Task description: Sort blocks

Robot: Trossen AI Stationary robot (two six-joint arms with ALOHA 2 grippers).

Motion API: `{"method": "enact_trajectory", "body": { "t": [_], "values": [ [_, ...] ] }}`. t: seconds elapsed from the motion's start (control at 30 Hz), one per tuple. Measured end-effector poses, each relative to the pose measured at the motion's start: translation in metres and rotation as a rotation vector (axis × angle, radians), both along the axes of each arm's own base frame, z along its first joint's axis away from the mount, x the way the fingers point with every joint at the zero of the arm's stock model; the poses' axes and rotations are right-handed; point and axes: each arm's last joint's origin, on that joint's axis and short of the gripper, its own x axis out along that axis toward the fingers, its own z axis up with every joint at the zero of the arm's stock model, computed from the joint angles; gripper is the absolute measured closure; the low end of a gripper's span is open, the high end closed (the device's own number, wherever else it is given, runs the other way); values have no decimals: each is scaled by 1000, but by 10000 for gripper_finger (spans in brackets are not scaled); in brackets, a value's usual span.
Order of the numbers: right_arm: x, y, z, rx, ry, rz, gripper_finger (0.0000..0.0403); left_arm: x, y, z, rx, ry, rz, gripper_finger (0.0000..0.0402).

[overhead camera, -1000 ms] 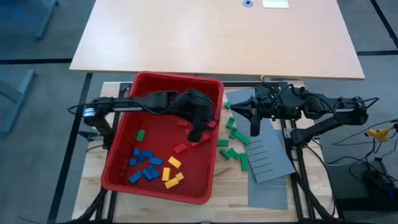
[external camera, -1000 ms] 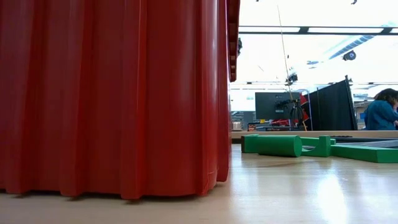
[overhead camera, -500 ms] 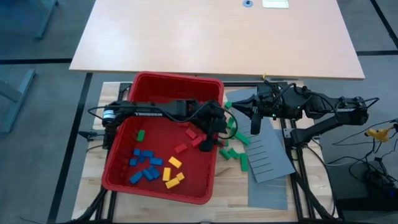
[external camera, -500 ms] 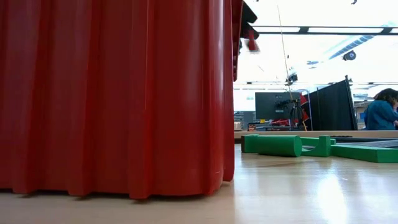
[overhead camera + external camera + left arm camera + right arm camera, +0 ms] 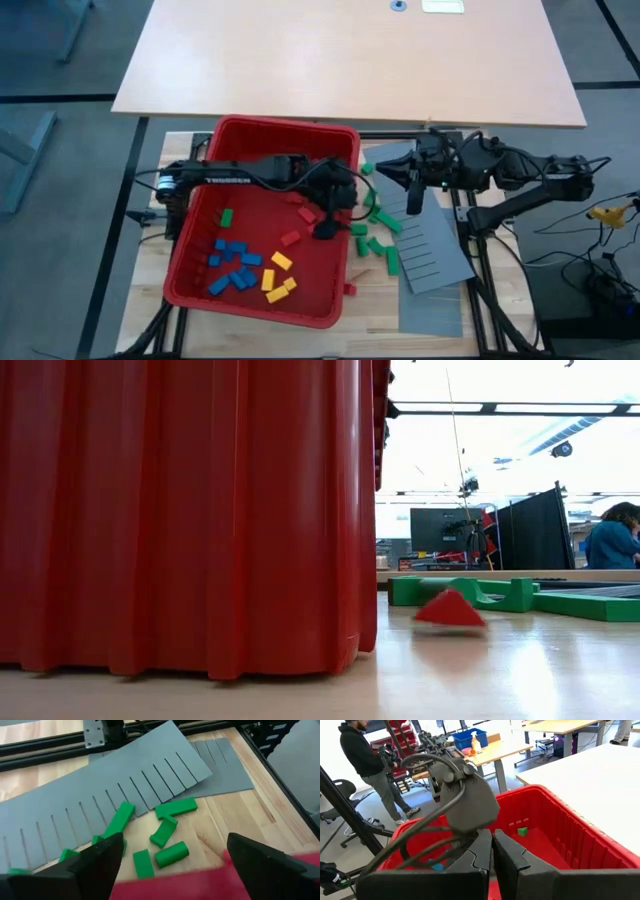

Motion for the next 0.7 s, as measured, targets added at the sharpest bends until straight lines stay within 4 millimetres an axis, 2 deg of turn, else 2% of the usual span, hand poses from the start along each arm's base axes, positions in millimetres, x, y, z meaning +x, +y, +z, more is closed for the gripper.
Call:
{"method": "enact_trajectory", "body": {
  "t": [0.17,0.33,0.47,0.6,0.7],
  "values": [
    [-7,-1,4,-3,-21,-2,403,-25,3,14,59,87,4,81],
    [-11,-2,6,-8,-32,-23,403,-59,12,31,107,194,53,87],
    [-11,-2,6,-8,-34,-23,403,-81,20,39,74,252,116,87],
    [-11,-2,6,-8,-33,-23,403,-94,24,28,38,305,170,87],
    [-11,-2,6,-8,-33,-23,403,-99,24,2,8,378,203,87]
  ]
}}
